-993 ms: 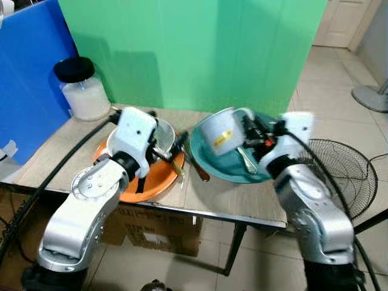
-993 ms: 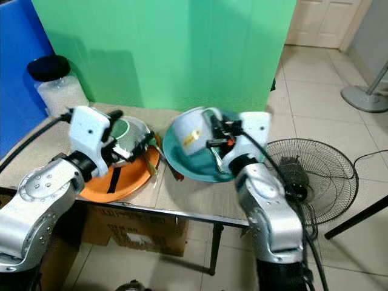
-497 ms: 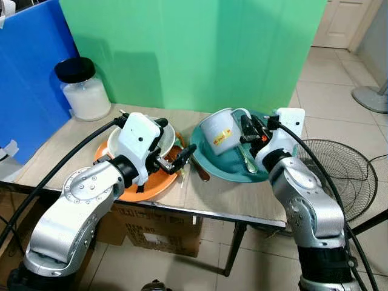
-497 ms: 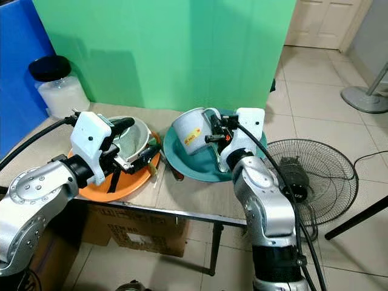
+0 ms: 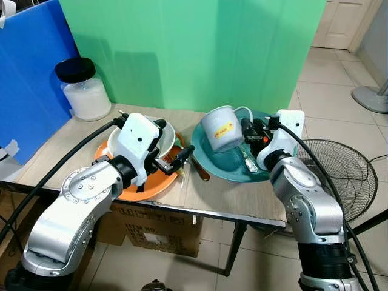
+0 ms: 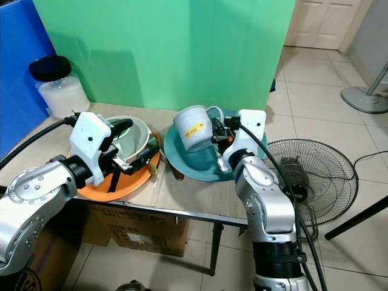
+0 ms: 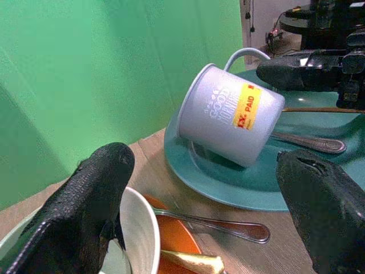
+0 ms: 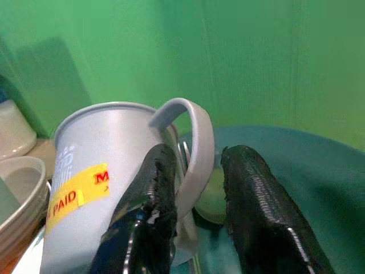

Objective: Setting the table

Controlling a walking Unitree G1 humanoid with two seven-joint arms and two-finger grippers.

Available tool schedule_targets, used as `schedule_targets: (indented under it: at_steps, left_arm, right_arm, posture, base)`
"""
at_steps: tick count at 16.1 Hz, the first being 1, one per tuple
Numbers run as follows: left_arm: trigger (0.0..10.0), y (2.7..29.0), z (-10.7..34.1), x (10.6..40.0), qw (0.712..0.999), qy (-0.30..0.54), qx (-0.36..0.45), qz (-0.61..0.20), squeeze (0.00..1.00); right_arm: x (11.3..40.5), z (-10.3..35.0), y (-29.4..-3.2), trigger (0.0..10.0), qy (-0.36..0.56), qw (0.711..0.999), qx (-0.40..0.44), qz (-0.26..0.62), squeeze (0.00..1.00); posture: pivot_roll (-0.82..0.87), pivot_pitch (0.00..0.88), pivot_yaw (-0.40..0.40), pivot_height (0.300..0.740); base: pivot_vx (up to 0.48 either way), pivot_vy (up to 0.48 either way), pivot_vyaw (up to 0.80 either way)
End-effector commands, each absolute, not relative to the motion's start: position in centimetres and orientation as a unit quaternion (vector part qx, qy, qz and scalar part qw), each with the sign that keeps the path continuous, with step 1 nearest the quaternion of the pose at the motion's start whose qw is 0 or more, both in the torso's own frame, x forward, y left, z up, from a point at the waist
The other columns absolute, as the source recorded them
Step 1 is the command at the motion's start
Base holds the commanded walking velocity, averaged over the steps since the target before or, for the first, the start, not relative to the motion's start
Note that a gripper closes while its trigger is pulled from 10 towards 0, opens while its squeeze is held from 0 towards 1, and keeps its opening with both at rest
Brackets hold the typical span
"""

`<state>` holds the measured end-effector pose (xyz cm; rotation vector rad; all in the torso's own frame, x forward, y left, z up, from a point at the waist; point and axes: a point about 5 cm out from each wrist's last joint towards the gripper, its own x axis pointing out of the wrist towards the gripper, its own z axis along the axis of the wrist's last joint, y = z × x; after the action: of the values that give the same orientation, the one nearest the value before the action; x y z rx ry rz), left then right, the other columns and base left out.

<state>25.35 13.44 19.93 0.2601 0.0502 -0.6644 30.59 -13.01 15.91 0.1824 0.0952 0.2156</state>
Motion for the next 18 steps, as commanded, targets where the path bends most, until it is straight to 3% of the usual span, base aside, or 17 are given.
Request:
schedule_targets:
  at_steps: [1, 7, 9, 10, 11, 13, 15, 16, 17, 18]
  left_arm:
    - [10.0, 13.7, 20.6, 25.3, 0.938, 0.017, 0.136, -0.319, 0.00]
    - [10.0, 14.0, 20.6, 25.2, 0.940, 0.020, 0.140, -0.312, 0.00]
    - [10.0, 15.0, 20.7, 25.7, 0.960, 0.029, 0.133, -0.244, 0.00]
    - [10.0, 15.8, 20.6, 26.1, 0.976, 0.036, 0.115, -0.179, 0.58]
    - [10.0, 16.4, 20.5, 26.1, 0.981, 0.043, 0.117, -0.146, 1.00]
    - [10.0, 17.2, 19.2, 26.2, 0.990, 0.086, 0.086, -0.065, 1.00]
    - [10.0, 16.9, 19.2, 26.9, 0.990, 0.093, 0.084, -0.068, 1.00]
    - [10.0, 16.8, 19.3, 27.4, 0.989, 0.108, 0.080, -0.065, 0.26]
    - [10.0, 16.7, 19.4, 27.6, 0.989, 0.114, 0.072, -0.066, 0.00]
    - [10.0, 16.4, 19.4, 27.6, 0.985, 0.141, 0.062, -0.074, 0.00]
  right_arm:
    - [31.0, 16.5, -13.3, 10.0, 0.046, 0.989, 0.092, 0.107, 1.00]
    - [30.4, 17.2, -14.5, 10.0, 0.042, 0.988, 0.087, 0.124, 1.00]
    - [30.1, 18.0, -15.1, 10.0, 0.032, 0.988, 0.085, 0.129, 1.00]
    - [29.4, 18.8, -15.2, 10.0, 0.019, 0.985, 0.084, 0.147, 1.00]
    - [28.7, 19.3, -15.1, 10.0, 0.011, 0.981, 0.082, 0.174, 1.00]
    - [27.1, 20.3, -14.3, 10.0, -0.009, 0.961, 0.026, 0.275, 1.00]
    - [27.1, 20.7, -14.2, 10.0, -0.020, 0.954, -0.012, 0.297, 1.00]
    - [26.8, 20.9, -13.9, 10.0, -0.017, 0.945, -0.024, 0.325, 1.00]
    - [26.6, 20.9, -13.8, 10.0, -0.013, 0.938, -0.024, 0.345, 0.61]
    - [26.0, 21.0, -13.6, 10.0, -0.006, 0.924, -0.028, 0.381, 0.00]
  posture:
    - [0.15, 0.000, 0.031, 0.740]
    - [0.15, 0.000, 0.038, 0.740]
    - [0.16, 0.000, 0.036, 0.740]
    - [0.17, 0.000, 0.033, 0.740]
    - [0.17, 0.000, 0.029, 0.740]
    - [0.17, 0.000, 0.027, 0.740]
    - [0.18, 0.000, 0.021, 0.740]
    - [0.17, 0.000, 0.021, 0.740]
    - [0.17, 0.000, 0.021, 0.740]
    - [0.16, 0.000, 0.026, 0.740]
  base:
    - [0.000, 0.000, 0.00]
    - [0.000, 0.000, 0.00]
    - [0.000, 0.000, 0.00]
    - [0.000, 0.000, 0.00]
    - [0.000, 0.000, 0.00]
    - [0.000, 0.000, 0.00]
    - [0.000, 0.000, 0.00]
    - [0.000, 0.000, 0.00]
    - [0.000, 0.000, 0.00]
    - [0.000, 0.000, 0.00]
